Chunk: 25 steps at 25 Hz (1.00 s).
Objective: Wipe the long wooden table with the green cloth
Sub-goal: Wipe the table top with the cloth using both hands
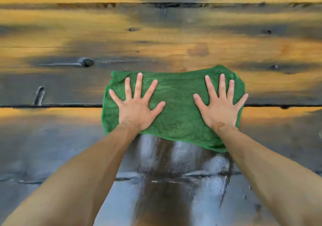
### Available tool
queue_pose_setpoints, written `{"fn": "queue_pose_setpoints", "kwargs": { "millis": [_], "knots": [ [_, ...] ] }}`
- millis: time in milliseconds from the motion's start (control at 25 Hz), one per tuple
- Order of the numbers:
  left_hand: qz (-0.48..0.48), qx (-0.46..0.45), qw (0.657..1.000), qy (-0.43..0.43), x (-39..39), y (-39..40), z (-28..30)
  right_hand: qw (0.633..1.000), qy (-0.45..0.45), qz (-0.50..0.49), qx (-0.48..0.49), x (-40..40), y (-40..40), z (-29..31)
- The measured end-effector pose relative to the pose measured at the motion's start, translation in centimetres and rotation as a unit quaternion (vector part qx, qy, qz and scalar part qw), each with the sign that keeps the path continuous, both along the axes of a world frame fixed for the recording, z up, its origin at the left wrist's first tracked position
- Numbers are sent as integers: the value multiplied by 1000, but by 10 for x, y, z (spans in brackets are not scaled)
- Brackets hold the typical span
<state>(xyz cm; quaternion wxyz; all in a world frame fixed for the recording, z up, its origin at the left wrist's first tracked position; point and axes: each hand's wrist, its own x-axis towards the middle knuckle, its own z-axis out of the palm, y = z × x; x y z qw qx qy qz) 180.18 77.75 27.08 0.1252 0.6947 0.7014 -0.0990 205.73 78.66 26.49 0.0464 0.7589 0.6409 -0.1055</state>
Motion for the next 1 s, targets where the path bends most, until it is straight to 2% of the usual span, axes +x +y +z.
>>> {"fn": "queue_pose_setpoints", "kwargs": {
  "millis": [520, 880, 1000],
  "knots": [
    [55, 65, 996, 4, 48, 335, -11, 999, 15, 23, 28, 48, 348, -6],
    [59, 80, 995, -23, 57, 549, -9, 999, 11, -5, 32, 56, 544, -5],
    [75, 75, 994, -21, 63, 591, -4, 999, 3, -5, 33, 55, 587, -5]
  ]
}}
